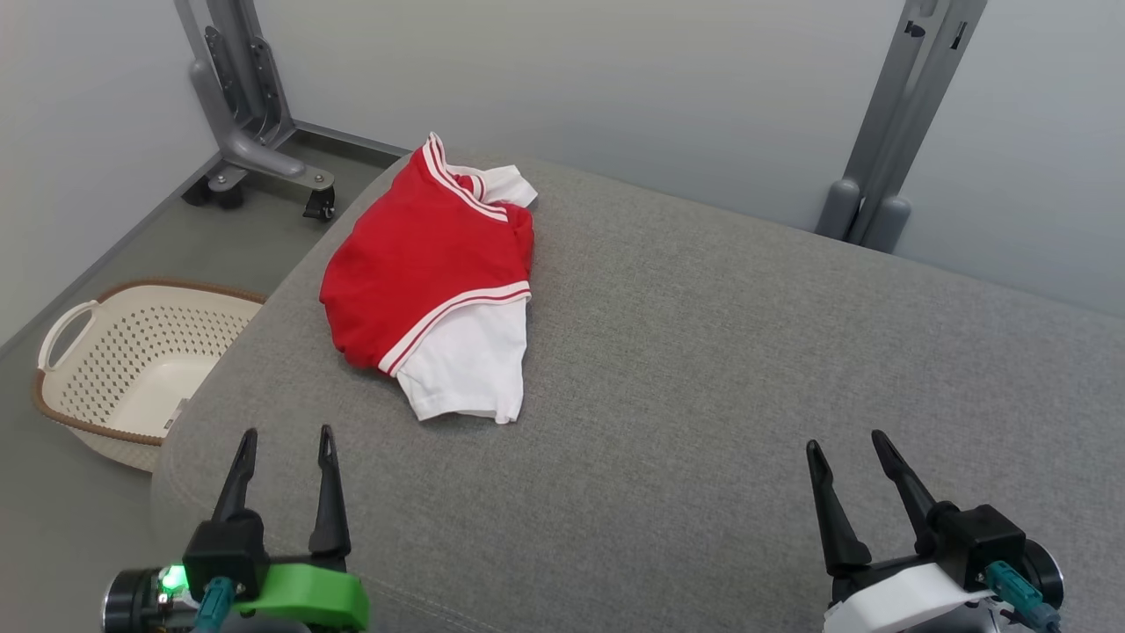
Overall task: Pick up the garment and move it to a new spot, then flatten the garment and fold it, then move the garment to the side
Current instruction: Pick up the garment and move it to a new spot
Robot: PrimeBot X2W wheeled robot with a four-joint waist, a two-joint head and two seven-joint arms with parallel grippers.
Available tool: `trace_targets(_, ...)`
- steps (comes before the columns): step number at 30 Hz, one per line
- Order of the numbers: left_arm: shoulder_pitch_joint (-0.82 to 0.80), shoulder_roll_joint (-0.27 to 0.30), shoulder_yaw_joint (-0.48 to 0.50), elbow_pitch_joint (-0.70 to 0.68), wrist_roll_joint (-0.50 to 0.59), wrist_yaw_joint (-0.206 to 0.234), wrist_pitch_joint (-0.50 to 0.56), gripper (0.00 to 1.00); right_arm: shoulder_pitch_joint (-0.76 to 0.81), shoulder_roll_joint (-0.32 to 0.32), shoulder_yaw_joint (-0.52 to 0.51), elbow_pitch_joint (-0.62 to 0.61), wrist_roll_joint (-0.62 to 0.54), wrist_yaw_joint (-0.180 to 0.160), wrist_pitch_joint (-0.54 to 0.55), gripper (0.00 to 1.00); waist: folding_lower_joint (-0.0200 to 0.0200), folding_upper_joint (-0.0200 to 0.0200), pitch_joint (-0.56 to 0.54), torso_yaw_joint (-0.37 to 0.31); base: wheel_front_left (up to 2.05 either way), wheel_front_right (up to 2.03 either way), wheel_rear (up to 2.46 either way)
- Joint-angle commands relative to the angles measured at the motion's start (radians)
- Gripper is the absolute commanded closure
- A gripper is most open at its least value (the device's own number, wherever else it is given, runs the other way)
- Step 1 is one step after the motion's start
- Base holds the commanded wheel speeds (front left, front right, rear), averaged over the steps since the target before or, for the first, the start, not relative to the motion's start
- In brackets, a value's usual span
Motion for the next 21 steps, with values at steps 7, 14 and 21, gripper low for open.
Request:
trace_targets(7, -0.278, 0.032, 0.017, 0.031, 0.030, -0.011, -0.001, 0.00, -0.078, -0.068, 0.020, -0.032, -0.030, 0.000, -0.003, 0.00, 0.0000, 0.0000, 0.152, -0.057, 0.00, 0.00, 0.00)
trace_targets(14, -0.604, 0.118, -0.012, 0.231, 0.041, -0.084, 0.139, 0.00, -0.153, -0.132, 0.020, -0.040, -0.043, 0.000, -0.003, 0.00, 0.0000, 0.0000, 0.285, -0.092, 0.00, 0.00, 0.00)
trace_targets(21, -0.932, 0.162, -0.115, 0.425, -0.038, -0.139, 0.336, 0.00, -0.221, -0.183, -0.015, -0.073, -0.044, 0.000, -0.003, 0.00, 0.0000, 0.0000, 0.404, -0.118, 0.00, 0.00, 0.00)
